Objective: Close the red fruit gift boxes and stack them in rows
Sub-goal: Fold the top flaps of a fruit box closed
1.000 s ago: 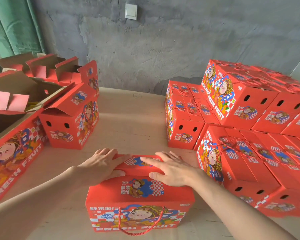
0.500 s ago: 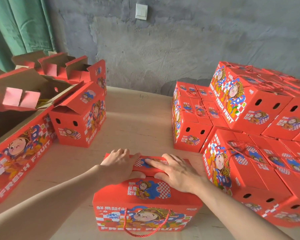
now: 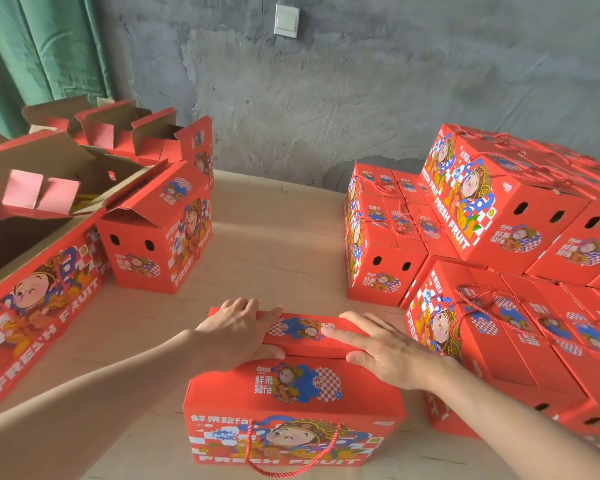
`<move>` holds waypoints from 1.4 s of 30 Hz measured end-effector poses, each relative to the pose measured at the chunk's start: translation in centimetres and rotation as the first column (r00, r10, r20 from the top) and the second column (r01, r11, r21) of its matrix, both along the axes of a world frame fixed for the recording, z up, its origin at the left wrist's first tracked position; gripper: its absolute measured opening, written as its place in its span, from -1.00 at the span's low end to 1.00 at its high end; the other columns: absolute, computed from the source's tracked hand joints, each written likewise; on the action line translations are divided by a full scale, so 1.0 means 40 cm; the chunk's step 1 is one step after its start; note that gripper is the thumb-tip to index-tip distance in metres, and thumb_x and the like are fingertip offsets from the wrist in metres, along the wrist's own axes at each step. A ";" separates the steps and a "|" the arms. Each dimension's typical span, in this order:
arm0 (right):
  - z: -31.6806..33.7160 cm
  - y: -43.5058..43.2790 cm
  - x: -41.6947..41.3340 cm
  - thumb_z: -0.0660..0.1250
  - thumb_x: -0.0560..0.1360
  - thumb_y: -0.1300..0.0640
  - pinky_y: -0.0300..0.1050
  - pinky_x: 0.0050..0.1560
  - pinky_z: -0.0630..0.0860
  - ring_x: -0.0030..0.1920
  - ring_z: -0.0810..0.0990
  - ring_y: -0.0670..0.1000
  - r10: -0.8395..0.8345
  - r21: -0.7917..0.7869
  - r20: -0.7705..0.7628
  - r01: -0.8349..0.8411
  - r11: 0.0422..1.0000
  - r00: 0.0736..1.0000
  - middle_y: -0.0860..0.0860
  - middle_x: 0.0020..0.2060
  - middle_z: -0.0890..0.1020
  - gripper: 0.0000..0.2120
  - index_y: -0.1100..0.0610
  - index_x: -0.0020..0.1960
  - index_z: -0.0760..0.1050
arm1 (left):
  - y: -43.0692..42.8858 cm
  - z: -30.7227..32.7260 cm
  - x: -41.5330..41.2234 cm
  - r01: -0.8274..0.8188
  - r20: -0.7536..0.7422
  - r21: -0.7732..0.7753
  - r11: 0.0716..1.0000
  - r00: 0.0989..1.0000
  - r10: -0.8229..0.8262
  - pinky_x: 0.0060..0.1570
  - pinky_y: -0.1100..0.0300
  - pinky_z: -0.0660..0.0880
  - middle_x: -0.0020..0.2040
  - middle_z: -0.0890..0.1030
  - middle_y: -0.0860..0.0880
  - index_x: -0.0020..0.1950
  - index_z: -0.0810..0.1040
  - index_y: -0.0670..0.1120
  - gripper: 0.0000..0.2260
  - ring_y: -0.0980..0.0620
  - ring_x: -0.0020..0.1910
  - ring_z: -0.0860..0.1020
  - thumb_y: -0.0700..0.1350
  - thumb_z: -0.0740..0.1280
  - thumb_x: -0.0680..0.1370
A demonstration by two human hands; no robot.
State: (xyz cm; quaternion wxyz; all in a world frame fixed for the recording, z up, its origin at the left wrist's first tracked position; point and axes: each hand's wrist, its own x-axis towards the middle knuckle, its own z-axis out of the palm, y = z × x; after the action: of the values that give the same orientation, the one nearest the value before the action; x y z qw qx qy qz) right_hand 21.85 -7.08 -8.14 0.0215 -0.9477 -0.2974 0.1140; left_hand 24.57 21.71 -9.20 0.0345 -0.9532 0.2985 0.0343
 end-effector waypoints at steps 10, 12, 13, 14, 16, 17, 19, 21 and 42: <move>-0.011 0.006 -0.013 -0.07 0.60 -0.19 0.06 0.49 0.07 0.49 0.03 0.05 -0.030 0.047 0.020 0.029 0.998 0.999 -0.08 0.50 0.03 -0.56 -0.54 0.35 -0.20 | 0.032 -0.002 0.007 0.090 -0.041 0.017 0.996 0.995 -0.089 0.34 0.09 0.24 0.26 0.33 -0.04 0.54 -0.17 0.13 -0.16 -0.04 0.29 0.30 0.46 -0.32 0.31; -0.011 0.004 -0.015 -0.07 0.60 -0.19 0.06 0.49 0.06 0.49 0.02 0.05 -0.026 0.047 0.020 0.025 0.999 0.999 -0.09 0.50 0.02 -0.56 -0.55 0.33 -0.22 | 0.032 -0.011 0.004 0.083 -0.006 0.019 0.996 0.997 -0.083 0.35 0.09 0.23 0.26 0.32 -0.04 0.54 -0.17 0.14 -0.15 -0.04 0.30 0.30 0.46 -0.36 0.30; -0.011 0.004 -0.015 -0.07 0.60 -0.19 0.05 0.49 0.05 0.49 0.02 0.04 -0.027 0.048 0.013 0.027 0.999 1.000 -0.10 0.50 0.02 -0.56 -0.56 0.33 -0.22 | 0.034 -0.013 0.004 0.085 -0.010 0.009 0.996 0.996 -0.085 0.35 0.09 0.23 0.26 0.32 -0.04 0.53 -0.18 0.15 -0.15 -0.04 0.30 0.30 0.47 -0.38 0.29; -0.011 0.002 -0.015 -0.07 0.60 -0.19 0.04 0.49 0.05 0.49 0.01 0.04 -0.026 0.046 0.009 0.026 0.999 1.000 -0.10 0.50 0.02 -0.56 -0.57 0.32 -0.21 | 0.038 -0.014 0.006 0.087 -0.025 -0.007 0.996 0.996 -0.087 0.34 0.09 0.23 0.26 0.32 -0.03 0.53 -0.19 0.18 -0.16 -0.04 0.30 0.30 0.49 -0.39 0.29; -0.011 0.000 -0.014 -0.09 0.60 -0.19 0.01 0.47 0.04 0.47 0.04 0.03 -0.009 0.041 0.021 0.009 0.999 1.000 -0.09 0.50 0.03 -0.57 -0.56 0.33 -0.20 | 0.044 -0.012 0.009 0.090 -0.047 -0.051 0.995 0.995 -0.093 0.33 0.08 0.22 0.25 0.33 -0.01 0.51 -0.21 0.23 -0.19 -0.02 0.30 0.30 0.50 -0.41 0.30; -0.009 -0.001 -0.012 -0.11 0.60 -0.20 0.00 0.47 0.03 0.47 0.04 0.02 -0.001 0.039 0.026 0.000 0.999 1.000 -0.09 0.50 0.03 -0.58 -0.55 0.34 -0.20 | 0.046 -0.013 0.009 0.092 -0.046 -0.071 0.993 0.994 -0.095 0.33 0.08 0.20 0.25 0.33 0.00 0.50 -0.21 0.26 -0.20 0.00 0.30 0.30 0.50 -0.44 0.30; -0.010 -0.002 -0.010 -0.15 0.58 -0.22 -0.01 0.46 0.02 0.46 0.04 0.01 0.004 0.041 0.027 -0.005 0.999 1.000 -0.10 0.49 0.02 -0.59 -0.54 0.36 -0.18 | 0.046 -0.014 0.008 0.085 -0.033 -0.098 0.992 0.996 -0.088 0.33 0.07 0.18 0.23 0.34 0.01 0.49 -0.22 0.28 -0.21 0.01 0.30 0.30 0.50 -0.48 0.29; -0.015 -0.004 -0.009 -0.13 0.59 -0.21 0.00 0.46 0.02 0.45 0.04 0.00 0.004 0.048 0.029 -0.006 0.999 1.000 -0.11 0.49 0.02 -0.59 -0.54 0.35 -0.18 | 0.043 -0.016 0.003 0.072 -0.024 -0.099 0.993 0.997 -0.075 0.35 0.05 0.17 0.22 0.34 0.01 0.50 -0.21 0.27 -0.21 0.00 0.30 0.30 0.49 -0.48 0.30; -0.051 0.075 -0.008 -0.15 0.55 -0.31 0.01 0.42 -0.35 0.51 -0.20 -0.04 -0.056 0.077 0.046 0.053 0.996 0.997 -0.14 0.53 -0.18 -0.60 -0.51 0.35 -0.17 | -0.018 -0.014 -0.062 -0.110 0.009 0.022 0.994 0.994 0.110 0.34 -0.19 -0.48 0.53 -0.31 0.02 0.53 -0.25 0.14 -0.47 -0.03 0.47 -0.40 0.20 -0.33 0.56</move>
State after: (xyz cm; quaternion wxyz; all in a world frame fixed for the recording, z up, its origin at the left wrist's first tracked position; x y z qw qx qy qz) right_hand 21.55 -4.09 -10.18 0.0535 -0.9564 -0.2759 0.0793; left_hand 22.09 21.00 -9.76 0.0445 -0.9678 0.2450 0.0356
